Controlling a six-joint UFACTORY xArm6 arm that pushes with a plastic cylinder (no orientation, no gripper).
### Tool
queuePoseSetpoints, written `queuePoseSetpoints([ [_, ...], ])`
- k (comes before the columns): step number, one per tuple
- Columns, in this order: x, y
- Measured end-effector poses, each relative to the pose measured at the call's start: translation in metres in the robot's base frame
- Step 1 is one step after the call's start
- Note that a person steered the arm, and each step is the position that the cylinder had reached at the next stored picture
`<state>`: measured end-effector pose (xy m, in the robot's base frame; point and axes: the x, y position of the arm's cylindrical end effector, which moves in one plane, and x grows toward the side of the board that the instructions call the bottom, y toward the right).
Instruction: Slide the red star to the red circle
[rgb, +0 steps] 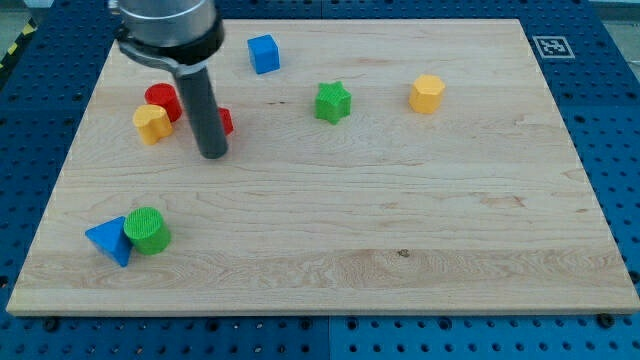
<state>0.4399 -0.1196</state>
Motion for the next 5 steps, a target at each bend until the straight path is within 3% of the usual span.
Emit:
queuePoseSetpoints([
  [5, -0.102, 0.015],
])
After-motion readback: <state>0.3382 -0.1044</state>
